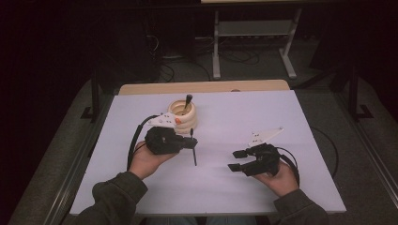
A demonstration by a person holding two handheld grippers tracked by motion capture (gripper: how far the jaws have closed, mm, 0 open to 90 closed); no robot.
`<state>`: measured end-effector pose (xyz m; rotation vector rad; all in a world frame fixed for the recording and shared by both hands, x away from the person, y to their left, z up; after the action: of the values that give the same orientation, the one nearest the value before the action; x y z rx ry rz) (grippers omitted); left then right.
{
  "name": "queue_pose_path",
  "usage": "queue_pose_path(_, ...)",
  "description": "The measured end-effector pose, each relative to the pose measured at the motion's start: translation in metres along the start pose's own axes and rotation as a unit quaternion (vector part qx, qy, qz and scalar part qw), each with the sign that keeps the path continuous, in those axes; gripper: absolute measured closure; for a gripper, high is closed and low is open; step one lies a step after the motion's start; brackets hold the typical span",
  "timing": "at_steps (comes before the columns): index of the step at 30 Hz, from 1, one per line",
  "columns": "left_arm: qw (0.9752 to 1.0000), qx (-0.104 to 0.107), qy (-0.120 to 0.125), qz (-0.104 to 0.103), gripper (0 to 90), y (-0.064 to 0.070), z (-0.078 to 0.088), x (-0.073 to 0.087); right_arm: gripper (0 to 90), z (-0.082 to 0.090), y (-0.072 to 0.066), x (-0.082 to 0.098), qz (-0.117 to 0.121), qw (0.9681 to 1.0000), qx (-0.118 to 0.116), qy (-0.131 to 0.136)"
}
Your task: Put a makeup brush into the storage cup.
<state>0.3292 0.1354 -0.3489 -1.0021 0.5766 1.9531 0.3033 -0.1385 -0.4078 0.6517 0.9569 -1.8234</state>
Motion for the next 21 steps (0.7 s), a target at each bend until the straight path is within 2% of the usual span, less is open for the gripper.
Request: queue_pose_path(21,0.9999,-0.014,-0.002,0.007,86.0,-0.013,0.007,0.000,36.0,0.018,0.004,0.015,-0.022,0.9991,0.031,0.020)
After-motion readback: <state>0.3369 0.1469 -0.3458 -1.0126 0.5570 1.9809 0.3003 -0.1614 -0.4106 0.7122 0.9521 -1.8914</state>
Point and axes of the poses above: each handheld gripper's, and its own axes: z roughly backward along the jaws, x roughly out of its underside, y roughly to its right, the point moved 3 cm from there along -z, roughly forward along the jaws, and after that the axes turned 13 degrees about -x, right-handed, at the moved point
